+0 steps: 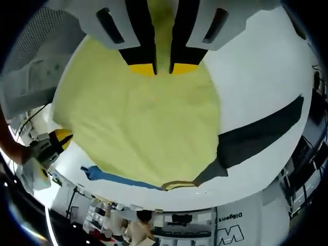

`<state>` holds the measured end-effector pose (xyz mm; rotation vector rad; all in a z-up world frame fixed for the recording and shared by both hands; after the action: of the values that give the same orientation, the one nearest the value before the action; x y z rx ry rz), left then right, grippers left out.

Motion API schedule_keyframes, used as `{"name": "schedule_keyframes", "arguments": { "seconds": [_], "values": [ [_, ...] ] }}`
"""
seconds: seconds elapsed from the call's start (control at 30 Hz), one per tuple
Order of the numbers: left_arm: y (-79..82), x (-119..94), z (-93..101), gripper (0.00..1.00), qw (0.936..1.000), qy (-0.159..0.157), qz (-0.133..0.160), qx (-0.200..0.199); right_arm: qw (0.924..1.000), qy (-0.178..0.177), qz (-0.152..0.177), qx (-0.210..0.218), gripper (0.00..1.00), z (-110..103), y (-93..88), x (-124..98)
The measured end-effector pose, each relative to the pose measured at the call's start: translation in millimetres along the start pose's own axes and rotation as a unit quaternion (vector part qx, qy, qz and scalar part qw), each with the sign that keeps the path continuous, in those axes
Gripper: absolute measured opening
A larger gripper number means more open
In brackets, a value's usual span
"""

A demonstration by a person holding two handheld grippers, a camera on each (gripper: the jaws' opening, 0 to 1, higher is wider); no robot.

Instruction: Fold the garment on the visible template until the final outline fits inside the template.

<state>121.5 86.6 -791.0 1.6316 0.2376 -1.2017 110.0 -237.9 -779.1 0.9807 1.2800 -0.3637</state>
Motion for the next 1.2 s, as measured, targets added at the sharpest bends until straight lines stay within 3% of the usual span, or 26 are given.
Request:
{"name": "schedule_keyframes", "arguments": {
  "seconds": [0.1,0.17,0.23,0.37,0.5,0.67,0.8,0.9,0.97,1.03,1.2],
  "values": [
    [0.4,0,0.4,0.11,1.0000,0.000,0.005,-0.001,1.0000,0.000,0.004,0.004,0.10,0,0.3,-1],
    [1.9,1,2.3,0.21,0.9999,-0.006,0.012,-0.010,0.9997,0.002,0.021,0.011,0.12,2,2.8,-5],
    [4.5,-2,4.2,0.34,0.9999,0.002,0.014,-0.001,0.9985,0.006,0.048,0.027,0.16,4,6.3,-9],
    [10.5,-8,8.1,0.67,0.9990,0.013,0.033,-0.025,0.9952,-0.014,0.081,0.054,0.19,17,8.2,-19],
    [15.1,-17,12.4,0.86,0.9953,0.036,0.071,-0.054,0.9899,-0.048,0.104,0.083,0.19,36,5.6,-26],
    [13.4,-39,14.6,0.88,0.9891,0.049,0.123,-0.064,0.9729,-0.102,0.154,0.139,0.17,67,-0.5,-42],
    [12.9,-65,13.8,0.86,0.9765,0.070,0.195,-0.060,0.9571,-0.144,0.184,0.172,0.16,90,-7.4,-53],
    [7.2,-70,17.5,0.86,0.9773,0.068,0.191,-0.060,0.9469,-0.165,0.199,0.192,0.16,103,-11.3,-60],
    [4.1,-69,21.5,0.85,0.9786,0.062,0.188,-0.055,0.9446,-0.174,0.200,0.194,0.16,110,-13.3,-62],
    [5.9,-70,29.5,0.85,0.9768,0.037,0.200,-0.066,0.9356,-0.191,0.207,0.213,0.16,124,-18.4,-68],
    [8.0,-73,32.1,0.83,0.9764,0.042,0.207,-0.045,0.9273,-0.212,0.212,0.224,0.15,145,-25.0,-71]
  ]
}}
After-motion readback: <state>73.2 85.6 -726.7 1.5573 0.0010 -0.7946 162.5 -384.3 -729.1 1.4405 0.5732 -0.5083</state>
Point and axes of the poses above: the point that each gripper's makers call its tool centre point, and the gripper's own axes: x roughly forward along the fingers, z roughly to its right, y roughly out of its top, the point moved 9 cm from there along -x, roughly backward along the fingers, and after that the axes turned 6 degrees about x, right-handed, at the moved point
